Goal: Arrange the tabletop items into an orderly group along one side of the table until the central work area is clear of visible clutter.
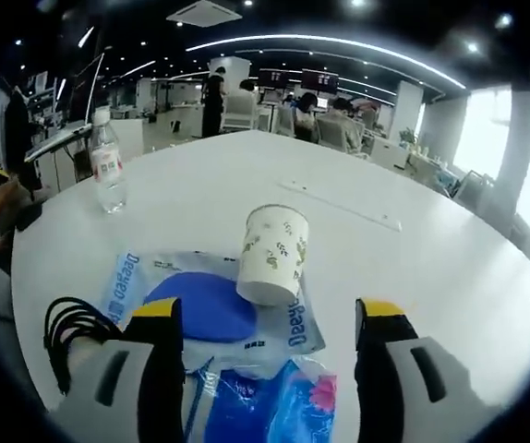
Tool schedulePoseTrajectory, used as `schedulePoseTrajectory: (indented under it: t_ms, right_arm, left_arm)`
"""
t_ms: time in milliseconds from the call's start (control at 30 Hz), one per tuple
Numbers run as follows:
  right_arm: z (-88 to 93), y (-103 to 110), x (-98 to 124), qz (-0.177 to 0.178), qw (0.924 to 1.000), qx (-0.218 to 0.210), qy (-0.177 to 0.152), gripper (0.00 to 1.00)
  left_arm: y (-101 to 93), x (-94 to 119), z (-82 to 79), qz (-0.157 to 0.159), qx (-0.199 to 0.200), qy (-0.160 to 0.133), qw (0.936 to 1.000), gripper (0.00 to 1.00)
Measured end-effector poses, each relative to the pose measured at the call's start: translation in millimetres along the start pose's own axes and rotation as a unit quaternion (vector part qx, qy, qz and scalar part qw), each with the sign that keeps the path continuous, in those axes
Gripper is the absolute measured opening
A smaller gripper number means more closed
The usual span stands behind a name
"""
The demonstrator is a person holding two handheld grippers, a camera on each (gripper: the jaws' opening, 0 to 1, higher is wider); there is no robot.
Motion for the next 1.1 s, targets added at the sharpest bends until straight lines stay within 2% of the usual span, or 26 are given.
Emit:
schedulePoseTrajectory:
  t_ms: [133,267,800,967,1100]
  right_arm:
    - [-1.8,-0.8,-13.4,0.001,0.9999,-0.01,0.01,0.74]
    - [-3.1,-3.5,-24.6,0.007,0.9997,-0.009,0.022,0.71]
    - [-19.4,-5.7,-52.6,0.006,0.9991,0.012,0.041,0.63]
    - [-18.2,-5.1,-61.5,0.004,0.9982,-0.001,0.06,0.57]
    - [-16.9,-6.1,-65.4,0.012,0.9974,0.009,0.07,0.54]
  left_arm:
    - [-2.8,-0.7,0.8,0.006,-0.01,0.007,0.9999,0.9]
    - [-2.6,-0.9,-0.5,0.011,0.006,-0.001,0.9999,0.89]
    - [-6.2,-0.6,-3.9,0.012,0.013,-0.004,0.9998,0.88]
    - [-7.1,-1.0,-4.8,0.01,0.014,-0.004,0.9998,0.87]
    - [-7.0,-1.2,-5.0,0.009,0.017,-0.004,0.9998,0.86]
Point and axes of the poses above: the point that each gripper's makers call its tool centre point, and the gripper's own axes: x roughly backward along the fingers, y roughly to its left, z roughly out of its underside, the point moved 5 cm from there along x, roughly backward along the fingers, and after that the axes turned 1 degree about -x, right-handed, at the moved point
